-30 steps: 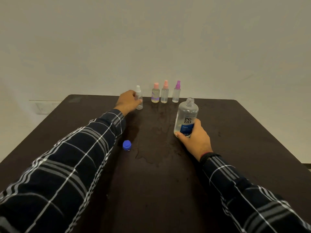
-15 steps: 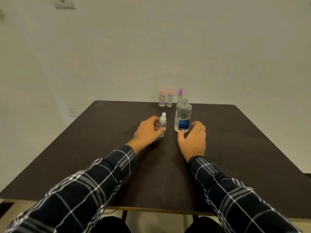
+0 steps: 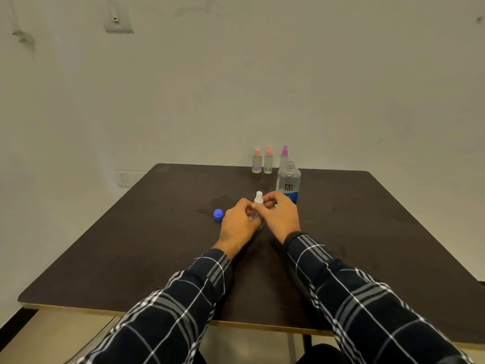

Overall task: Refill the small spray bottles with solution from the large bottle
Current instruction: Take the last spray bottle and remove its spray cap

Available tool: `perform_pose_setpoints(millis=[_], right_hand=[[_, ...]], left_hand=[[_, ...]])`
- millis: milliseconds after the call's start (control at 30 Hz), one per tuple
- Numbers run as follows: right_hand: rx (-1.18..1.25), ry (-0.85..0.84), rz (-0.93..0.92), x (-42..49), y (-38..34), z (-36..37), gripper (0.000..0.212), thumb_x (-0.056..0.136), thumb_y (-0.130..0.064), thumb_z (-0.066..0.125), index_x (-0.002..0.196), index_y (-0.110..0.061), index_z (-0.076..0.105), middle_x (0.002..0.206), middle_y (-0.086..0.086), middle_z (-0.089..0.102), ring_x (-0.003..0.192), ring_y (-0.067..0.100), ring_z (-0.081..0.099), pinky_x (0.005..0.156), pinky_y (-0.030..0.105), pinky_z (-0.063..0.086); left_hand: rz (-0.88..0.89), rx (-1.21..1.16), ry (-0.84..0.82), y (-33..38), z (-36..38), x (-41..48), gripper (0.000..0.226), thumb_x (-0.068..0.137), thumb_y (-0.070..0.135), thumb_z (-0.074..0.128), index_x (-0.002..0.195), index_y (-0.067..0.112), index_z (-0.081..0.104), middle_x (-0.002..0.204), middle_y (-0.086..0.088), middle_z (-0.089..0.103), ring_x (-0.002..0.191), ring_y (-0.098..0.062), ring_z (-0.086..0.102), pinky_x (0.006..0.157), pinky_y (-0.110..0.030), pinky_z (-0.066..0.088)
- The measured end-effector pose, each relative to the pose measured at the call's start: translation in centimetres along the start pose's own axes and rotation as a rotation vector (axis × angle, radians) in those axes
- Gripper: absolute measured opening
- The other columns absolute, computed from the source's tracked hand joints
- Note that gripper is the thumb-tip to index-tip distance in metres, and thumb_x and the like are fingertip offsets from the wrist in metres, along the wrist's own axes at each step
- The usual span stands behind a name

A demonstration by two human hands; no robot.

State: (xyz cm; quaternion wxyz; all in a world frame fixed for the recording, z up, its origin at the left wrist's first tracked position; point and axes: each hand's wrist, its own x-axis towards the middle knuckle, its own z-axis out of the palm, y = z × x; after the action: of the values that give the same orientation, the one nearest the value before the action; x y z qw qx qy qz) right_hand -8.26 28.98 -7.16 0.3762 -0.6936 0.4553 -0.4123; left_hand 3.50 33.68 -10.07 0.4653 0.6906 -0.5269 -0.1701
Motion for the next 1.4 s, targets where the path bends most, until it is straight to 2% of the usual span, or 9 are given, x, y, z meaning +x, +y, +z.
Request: perform_pose_setpoints(millis=[367, 467, 600, 733, 800, 1000, 1133, 1233, 1400], right_hand=[[0.005, -0.231, -0.003, 0.9, 0.6, -0.2, 0.042, 0.098, -0.024, 0.059, 0.139, -0.02, 0.051, 0.127, -0.002, 0.057, 0.113, 0.012, 0.057, 0.099, 0.029, 0.047], [0.094, -0.12, 0.069, 0.7, 0.5, 0.1, 0.052, 0.086, -0.035, 0.076, 0.126, -0.02, 0.047, 0.105, -0.002, 0.061, 0.096, 0.012, 0.062, 0.087, 0.031, 0.055], [0.034, -0.068, 0.014, 0.6, 0.4, 0.3, 0.025, 0.09, -0.026, 0.071, 0.111, -0.016, 0.062, 0.104, -0.001, 0.065, 0.097, 0.015, 0.063, 0.086, 0.027, 0.053], [0.023, -0.234, -0.024, 0.7, 1.0, 0.1, 0.042, 0.103, -0.016, 0.046, 0.144, -0.022, 0.05, 0.135, 0.003, 0.054, 0.122, 0.012, 0.052, 0.108, 0.03, 0.04], [0.045, -0.263, 0.003, 0.6, 1.0, 0.2, 0.052, 0.102, -0.024, 0.05, 0.152, -0.023, 0.035, 0.131, 0.001, 0.053, 0.113, 0.007, 0.053, 0.103, 0.026, 0.04], [0.005, -0.074, 0.037, 0.4, 0.5, 0.7, 0.031, 0.089, -0.033, 0.072, 0.114, -0.02, 0.059, 0.104, -0.005, 0.063, 0.096, 0.01, 0.061, 0.088, 0.029, 0.053], [0.016, -0.215, -0.029, 0.8, 0.9, 0.1, 0.031, 0.1, -0.02, 0.056, 0.131, -0.018, 0.059, 0.121, -0.003, 0.056, 0.113, 0.011, 0.056, 0.087, 0.015, 0.042], [0.022, -0.275, -0.021, 1.0, 1.6, 0.3, 0.047, 0.098, -0.029, 0.059, 0.143, -0.028, 0.048, 0.129, -0.003, 0.053, 0.118, 0.011, 0.054, 0.103, 0.029, 0.043], [0.042, -0.063, 0.053, 0.7, 0.9, 0.9, 0.034, 0.086, -0.035, 0.075, 0.111, -0.022, 0.055, 0.102, -0.004, 0.062, 0.091, 0.009, 0.062, 0.08, 0.025, 0.052]], left_hand=[[-0.049, -0.066, -0.067, 0.3, -0.5, -0.2, 0.018, 0.092, 0.025, 0.07, 0.104, 0.025, 0.057, 0.094, 0.008, 0.069, 0.087, -0.003, 0.067, 0.079, -0.022, 0.055], [-0.029, -0.066, -0.04, 0.3, -0.4, -0.2, 0.019, 0.09, 0.025, 0.072, 0.102, 0.021, 0.058, 0.092, 0.006, 0.071, 0.085, -0.004, 0.069, 0.073, -0.02, 0.056], [-0.036, -0.043, -0.06, 0.4, -0.5, -0.1, 0.018, 0.091, 0.027, 0.071, 0.103, 0.022, 0.058, 0.094, 0.006, 0.07, 0.087, -0.004, 0.067, 0.077, -0.02, 0.054], [-0.04, -0.052, -0.069, 0.3, -0.5, 0.0, 0.018, 0.091, 0.028, 0.072, 0.102, 0.026, 0.058, 0.094, 0.008, 0.069, 0.088, -0.005, 0.067, 0.078, -0.02, 0.053], [-0.033, -0.047, -0.065, 0.4, -0.5, -0.1, 0.018, 0.091, 0.027, 0.072, 0.102, 0.025, 0.058, 0.093, 0.007, 0.069, 0.087, -0.005, 0.067, 0.075, -0.018, 0.052], [-0.026, -0.043, -0.07, 0.0, -0.5, 0.0, 0.017, 0.091, 0.026, 0.071, 0.102, 0.024, 0.057, 0.092, 0.005, 0.07, 0.087, -0.005, 0.067, 0.082, -0.025, 0.056], [-0.022, -0.045, -0.063, 0.1, -0.4, 0.1, 0.017, 0.092, 0.028, 0.07, 0.104, 0.024, 0.058, 0.092, 0.007, 0.069, 0.087, -0.005, 0.067, 0.081, -0.024, 0.055], [-0.024, -0.035, -0.068, 0.0, -0.3, 0.1, 0.016, 0.092, 0.023, 0.07, 0.101, 0.025, 0.057, 0.092, 0.006, 0.068, 0.087, -0.006, 0.066, 0.078, -0.022, 0.054], [-0.031, -0.058, -0.062, -0.1, -0.4, 0.1, 0.015, 0.092, 0.024, 0.069, 0.101, 0.023, 0.057, 0.09, 0.006, 0.068, 0.084, -0.004, 0.066, 0.073, -0.018, 0.051]])
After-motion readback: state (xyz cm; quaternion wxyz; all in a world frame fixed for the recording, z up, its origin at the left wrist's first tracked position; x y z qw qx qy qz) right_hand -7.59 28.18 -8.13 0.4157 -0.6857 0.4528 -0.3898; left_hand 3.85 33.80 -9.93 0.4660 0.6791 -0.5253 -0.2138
